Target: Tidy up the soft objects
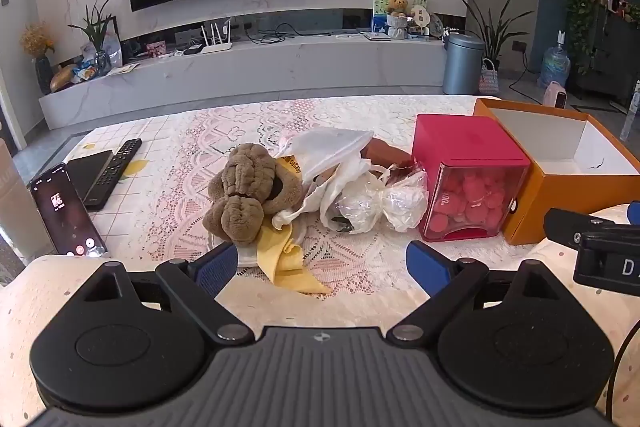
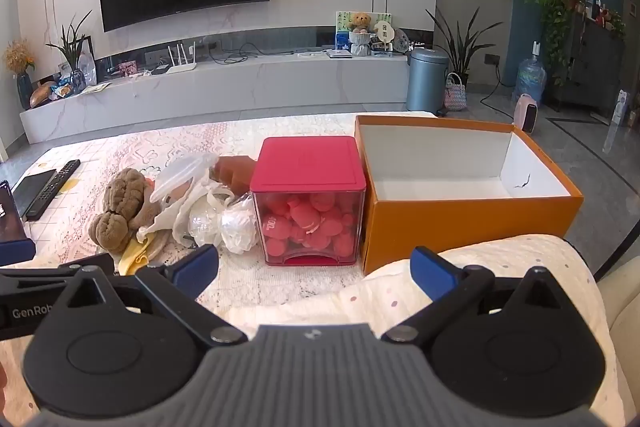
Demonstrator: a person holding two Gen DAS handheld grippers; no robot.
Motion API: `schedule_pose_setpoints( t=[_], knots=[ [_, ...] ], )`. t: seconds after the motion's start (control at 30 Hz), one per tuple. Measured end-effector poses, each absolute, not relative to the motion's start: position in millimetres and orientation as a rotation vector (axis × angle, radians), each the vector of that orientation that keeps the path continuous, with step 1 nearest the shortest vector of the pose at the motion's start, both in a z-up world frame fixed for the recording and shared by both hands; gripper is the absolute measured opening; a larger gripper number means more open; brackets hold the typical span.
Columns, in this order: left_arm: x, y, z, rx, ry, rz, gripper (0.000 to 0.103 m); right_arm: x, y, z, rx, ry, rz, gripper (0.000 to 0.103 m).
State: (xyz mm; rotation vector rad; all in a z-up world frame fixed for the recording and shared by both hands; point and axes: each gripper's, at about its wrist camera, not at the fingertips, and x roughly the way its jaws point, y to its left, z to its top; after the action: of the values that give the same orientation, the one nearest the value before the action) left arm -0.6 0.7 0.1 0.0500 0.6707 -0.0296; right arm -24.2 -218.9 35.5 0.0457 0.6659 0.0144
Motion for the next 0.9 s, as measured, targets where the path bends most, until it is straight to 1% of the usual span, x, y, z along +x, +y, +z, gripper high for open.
schedule_pose_setpoints(
  t=[0.9],
  knots=[
    [-1.4, 0.6, -1.2, 0.051, 0.676, -0.038, 0.103, -23.0, -216.2, 34.0, 0.04, 0.67, 0.014, 0.1]
  ],
)
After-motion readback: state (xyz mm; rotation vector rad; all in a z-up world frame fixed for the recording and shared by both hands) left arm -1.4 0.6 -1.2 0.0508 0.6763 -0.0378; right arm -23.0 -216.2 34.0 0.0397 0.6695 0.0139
